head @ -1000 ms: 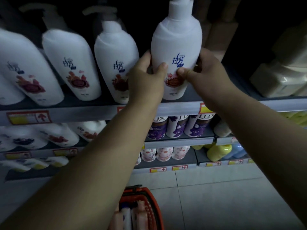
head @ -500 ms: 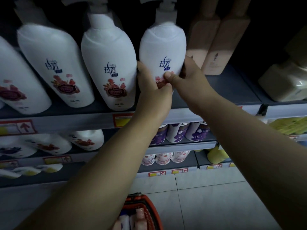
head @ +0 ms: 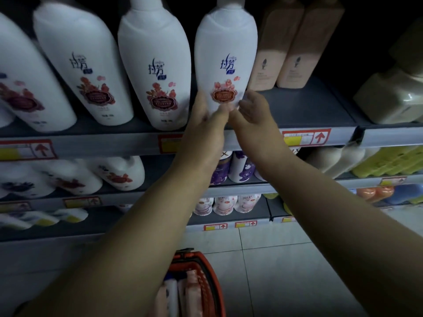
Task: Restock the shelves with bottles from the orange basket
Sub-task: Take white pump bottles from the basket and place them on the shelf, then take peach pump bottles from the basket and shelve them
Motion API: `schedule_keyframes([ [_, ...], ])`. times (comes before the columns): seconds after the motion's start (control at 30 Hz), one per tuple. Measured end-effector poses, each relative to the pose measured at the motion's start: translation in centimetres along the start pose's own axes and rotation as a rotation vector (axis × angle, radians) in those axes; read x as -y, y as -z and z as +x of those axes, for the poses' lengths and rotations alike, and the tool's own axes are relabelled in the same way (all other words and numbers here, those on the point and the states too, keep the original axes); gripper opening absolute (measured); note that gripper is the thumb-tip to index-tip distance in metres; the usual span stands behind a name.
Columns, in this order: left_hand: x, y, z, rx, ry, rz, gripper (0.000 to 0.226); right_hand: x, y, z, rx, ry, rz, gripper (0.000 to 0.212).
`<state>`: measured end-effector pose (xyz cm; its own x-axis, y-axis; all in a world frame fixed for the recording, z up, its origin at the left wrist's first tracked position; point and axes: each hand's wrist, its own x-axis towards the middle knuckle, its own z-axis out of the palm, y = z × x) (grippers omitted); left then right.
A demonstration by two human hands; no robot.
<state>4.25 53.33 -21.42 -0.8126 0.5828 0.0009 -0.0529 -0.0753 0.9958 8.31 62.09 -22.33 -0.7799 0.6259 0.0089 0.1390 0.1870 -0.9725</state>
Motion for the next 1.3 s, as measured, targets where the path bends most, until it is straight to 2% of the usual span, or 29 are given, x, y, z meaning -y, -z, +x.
schedule_keyframes([
  [0.07, 0.0, 0.6, -1.1, -0.002, -0.003, -0.051, 0.050, 0.2, -0.1, -1.9, 0.019, -0.024, 0.035, 0.066],
  [0.17, 0.0, 1.2, -3.5, -0.012, 0.001, -0.109, 0.016, 0.7, -0.5, -5.1, 0.055, -0.043, 0.093, 0.057],
  [0.27, 0.9, 2.1, -6.1, 0.001, 0.024, -0.127, 0.029, 0.1, -1.1, -7.9, 0.092, -0.070, 0.130, 0.053],
  [0.4, 3.6, 3.6, -8.6, -0.019, 0.076, -0.119, 0.032, -2.1, -2.8, -10.9, 0.119, -0.124, 0.191, 0.040],
  [0.5, 6.9, 5.3, -10.6, -0.056, 0.153, -0.156, 0.029, -5.0, -4.8, -12.8, 0.112, -0.183, 0.179, 0.049],
  [0.57, 8.3, 6.1, -11.8, -0.099, 0.192, -0.168, 0.043, -6.6, -5.8, -13.9, 0.105, -0.214, 0.155, 0.051],
  [0.63, 10.5, 6.9, -12.8, -0.124, 0.241, -0.180, 0.046, -8.7, -6.9, -15.2, 0.115, -0.257, 0.147, 0.051],
  [0.7, 12.9, 7.6, -13.8, -0.131, 0.274, -0.212, 0.040, -11.2, -8.1, -16.4, 0.114, -0.317, 0.154, 0.050],
  [0.77, 15.7, 8.4, -14.8, -0.104, 0.309, -0.198, 0.019, -14.0, -9.2, -17.7, 0.107, -0.371, 0.137, 0.050],
  [0.87, 20.4, 10.4, -16.3, -0.135, 0.393, -0.182, 0.011, -18.5, -11.4, -19.8, 0.085, -0.475, 0.147, 0.046],
  [0.93, 23.5, 11.7, -17.3, -0.191, 0.468, -0.173, 0.011, -21.6, -13.2, -21.2, 0.078, -0.547, 0.145, 0.045],
  [1.03, 28.0, 13.7, -19.4, -0.231, 0.560, -0.182, 0.021, -26.3, -15.7, -23.2, 0.096, -0.601, 0.103, 0.047],
  [1.13, 32.3, 15.8, -21.6, -0.264, 0.659, -0.065, 0.028, -30.2, -17.9, -24.8, 0.154, -0.689, 0.026, 0.045],
  [1.2, 35.0, 17.2, -22.6, -0.312, 0.711, -0.036, 0.015, -32.8, -19.3, -25.7, 0.162, -0.742, -0.008, 0.032],
  [1.3, 38.9, 19.0, -23.8, -0.380, 0.778, 0.028, 0.017, -36.9, -22.0, -26.6, 0.194, -0.838, -0.065, 0.046],
])
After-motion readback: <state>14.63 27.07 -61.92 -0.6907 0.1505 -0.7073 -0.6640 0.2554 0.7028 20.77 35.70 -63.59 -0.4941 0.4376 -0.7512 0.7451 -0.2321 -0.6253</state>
